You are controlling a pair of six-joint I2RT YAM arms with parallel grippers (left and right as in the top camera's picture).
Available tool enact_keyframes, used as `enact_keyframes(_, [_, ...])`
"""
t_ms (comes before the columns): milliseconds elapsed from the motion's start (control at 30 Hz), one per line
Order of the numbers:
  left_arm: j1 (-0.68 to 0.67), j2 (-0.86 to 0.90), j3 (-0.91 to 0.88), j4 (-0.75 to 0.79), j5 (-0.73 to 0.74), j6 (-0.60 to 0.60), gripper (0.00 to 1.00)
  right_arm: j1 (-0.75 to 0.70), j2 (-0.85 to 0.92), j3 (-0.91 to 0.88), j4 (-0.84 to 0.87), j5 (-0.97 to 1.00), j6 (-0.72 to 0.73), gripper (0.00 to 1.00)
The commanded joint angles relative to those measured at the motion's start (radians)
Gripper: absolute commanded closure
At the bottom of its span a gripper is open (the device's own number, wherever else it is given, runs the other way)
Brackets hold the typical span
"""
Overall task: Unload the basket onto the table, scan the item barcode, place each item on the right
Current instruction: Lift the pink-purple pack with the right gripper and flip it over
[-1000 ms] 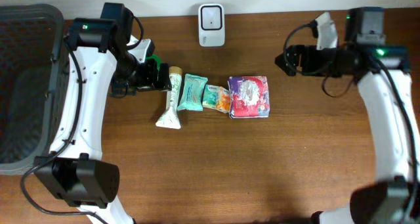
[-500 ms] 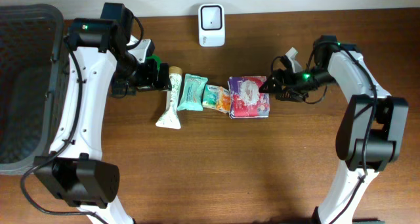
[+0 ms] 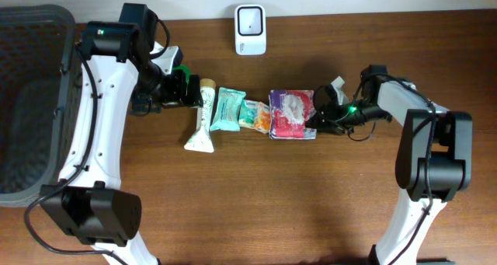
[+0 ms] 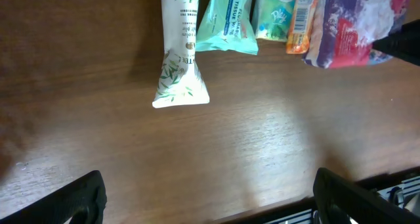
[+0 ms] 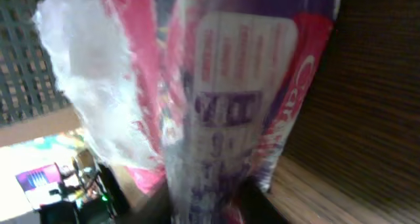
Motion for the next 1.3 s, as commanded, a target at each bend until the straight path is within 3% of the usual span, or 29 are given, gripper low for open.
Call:
enact_keyframes(0, [0.000, -0.015, 0.000, -0.001, 0.010, 0.001, 0.01, 0.011, -0.004, 0.087, -0.060, 0.081, 0.020, 0.96])
enact_keyframes(133, [0.000, -0.015, 0.000, -0.001, 0.010, 0.001, 0.01, 0.022, -0.066, 0.290, -0.224, 0.380, 0.088, 0.96])
enact_keyframes(300, [0.000, -0.015, 0.000, -0.001, 0.010, 0.001, 0.01, 0.116, -0.135, 0.467, -0.378, 1.034, 0.304, 0.96])
enact_keyframes(333, [0.000, -0.015, 0.000, -0.001, 0.010, 0.001, 0.01, 0.135, -0.136, 0.467, -0.378, 1.058, 0.304, 0.96])
enact_keyframes(367, [0.000, -0.015, 0.000, -0.001, 0.010, 0.001, 0.01, 0.164, -0.132, 0.462, -0.370, 1.029, 0.303, 0.87])
enact_keyframes(400, [0.000, -0.015, 0.000, -0.001, 0.010, 0.001, 0.01, 0.181, -0.130, 0.461, -0.367, 0.981, 0.293, 0.59])
enact_keyframes(433, [0.000, -0.015, 0.000, -0.001, 0.010, 0.001, 0.01, 0.190, -0.126, 0.461, -0.349, 0.868, 0.233, 0.16])
enact_keyframes(500, [0.000, -0.015, 0.000, -0.001, 0.010, 0.001, 0.01, 0.165, -0.111, 0.461, -0.336, 0.729, 0.185, 0.00])
enact_keyframes(600, [0.000, -0.015, 0.000, -0.001, 0.010, 0.001, 0.01, 0.082, -0.060, 0.443, -0.344, 0.422, 0.023, 0.01])
enact_keyframes(733, [0.000, -0.015, 0.000, -0.001, 0.010, 0.001, 0.01, 0.011, 0.023, 0.343, -0.286, 0.153, -0.126, 0.01])
enact_keyframes(800, [0.000, -0.015, 0.000, -0.001, 0.010, 0.001, 0.01, 0.010, 0.059, 0.312, -0.238, 0.106, -0.124, 0.01])
enact_keyframes(933, [0.000, -0.015, 0.000, -0.001, 0.010, 0.001, 0.01, 0.012, 0.143, 0.310, -0.208, 0.106, -0.122, 0.12])
enact_keyframes(1000, [0.000, -0.015, 0.000, -0.001, 0.010, 0.001, 0.01, 0.012, 0.184, 0.309, -0.206, 0.106, -0.121, 0.28])
enact_keyframes(1033, [0.000, -0.015, 0.000, -0.001, 0.010, 0.001, 0.01, 0.013, 0.190, 0.308, -0.215, 0.102, -0.120, 0.62])
enact_keyframes(1100, [0.000, -0.015, 0.000, -0.001, 0.010, 0.001, 0.01, 0.012, 0.181, 0.309, -0.216, 0.103, -0.108, 0.96])
enact_keyframes(1200, [0.000, -0.015, 0.000, -0.001, 0.010, 0.001, 0.01, 0.011, 0.129, 0.381, -0.245, 0.192, -0.011, 0.96])
enact_keyframes(1267, [0.000, -0.015, 0.000, -0.001, 0.010, 0.001, 0.01, 0.027, 0.068, 0.473, -0.293, 0.402, 0.076, 0.96])
